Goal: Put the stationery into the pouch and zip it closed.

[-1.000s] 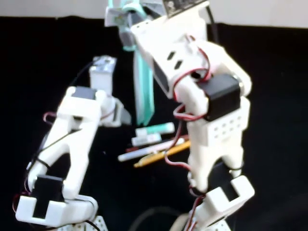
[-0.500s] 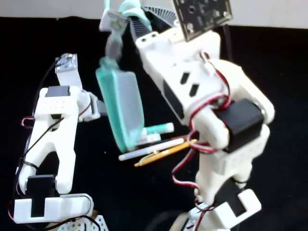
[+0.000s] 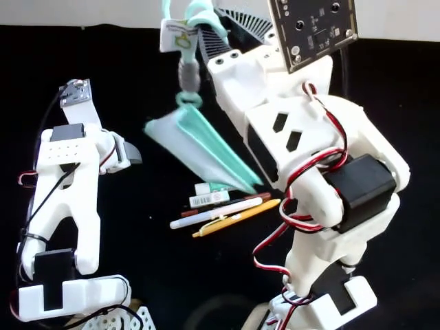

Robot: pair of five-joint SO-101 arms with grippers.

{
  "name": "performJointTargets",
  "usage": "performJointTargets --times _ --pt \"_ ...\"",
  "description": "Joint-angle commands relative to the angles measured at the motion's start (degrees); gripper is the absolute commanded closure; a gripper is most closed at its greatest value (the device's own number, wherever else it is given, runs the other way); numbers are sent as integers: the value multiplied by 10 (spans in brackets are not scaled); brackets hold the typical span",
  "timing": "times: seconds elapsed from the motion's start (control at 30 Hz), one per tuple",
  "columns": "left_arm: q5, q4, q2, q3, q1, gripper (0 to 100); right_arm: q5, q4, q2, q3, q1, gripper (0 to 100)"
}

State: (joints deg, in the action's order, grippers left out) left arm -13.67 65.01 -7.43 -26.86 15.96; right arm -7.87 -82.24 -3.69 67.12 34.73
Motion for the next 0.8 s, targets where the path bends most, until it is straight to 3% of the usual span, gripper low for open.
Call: performJointTargets --times 0.0,0.3,0.5,0.77 --pt "-4 -13 -8 29 22 691 2 -4 -21 4 11 992" --pt "-4 -9 -8 63 100 691 3 -8 -17 3 34 992" --pt "-4 -9 -8 69 107 691 3 -15 -14 -2 81 992" --pt "-4 -9 -8 69 107 691 2 21 52 3 65 992"
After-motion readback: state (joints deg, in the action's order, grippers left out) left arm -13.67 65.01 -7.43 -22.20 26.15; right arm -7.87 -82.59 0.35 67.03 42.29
